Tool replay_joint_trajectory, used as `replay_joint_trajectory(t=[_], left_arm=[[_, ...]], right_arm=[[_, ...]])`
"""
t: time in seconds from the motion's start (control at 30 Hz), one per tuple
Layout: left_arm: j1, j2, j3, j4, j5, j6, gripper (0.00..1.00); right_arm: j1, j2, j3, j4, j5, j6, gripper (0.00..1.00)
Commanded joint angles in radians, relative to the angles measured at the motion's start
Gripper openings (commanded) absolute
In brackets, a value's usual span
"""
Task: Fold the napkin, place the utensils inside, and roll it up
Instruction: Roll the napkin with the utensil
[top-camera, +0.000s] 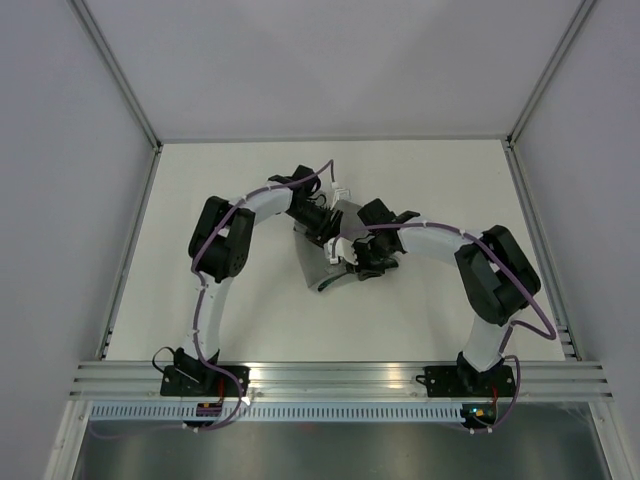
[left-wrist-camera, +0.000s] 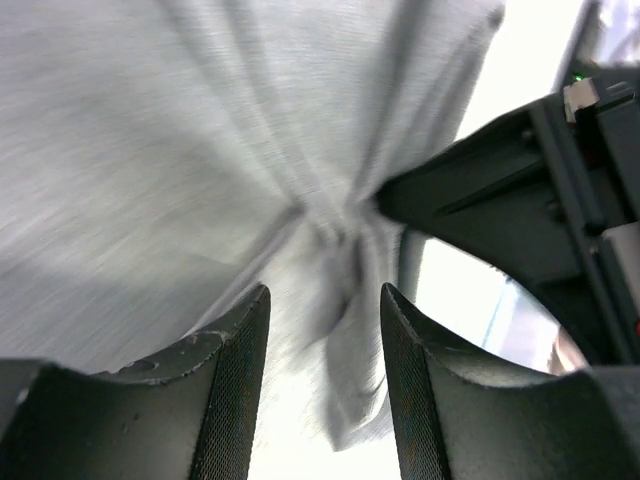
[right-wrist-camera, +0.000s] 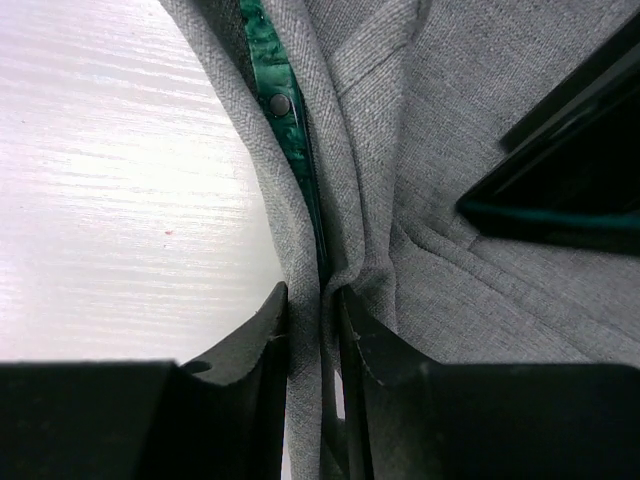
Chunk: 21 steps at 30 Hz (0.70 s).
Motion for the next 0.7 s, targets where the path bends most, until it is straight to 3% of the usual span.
replay_joint_trajectory(t=[0.0, 0.27, 0.43, 0.6, 0.67], left_arm=[[0.043, -0.114, -0.045, 0.160, -0.126, -0.131, 0.53], [0.122, -0.399, -0.259, 0.433, -0.316, -0.297, 0.56], [0.120, -0.574, -0.420, 0.605, -0.535, -0.345, 0.57], [0.107, -0.810, -0.658, 0.836, -0.640, -0.389, 0.59], [0.061, -0.888, -0.703, 0.855, -0.695, -0.346, 0.59]], right_arm=[[-0.040, 0.120, 0.029, -0.232, -0.053, -0.003, 0.06], [-0.112, 0.283, 0.236, -0.462, -0.130, -0.048, 0.06], [-0.141, 0.399, 0.366, -0.579, -0.156, -0.061, 0.06], [-0.162, 0.485, 0.460, -0.631, -0.155, -0.046, 0.07], [-0.162, 0.513, 0.496, -0.649, -0.150, -0.034, 0.07]])
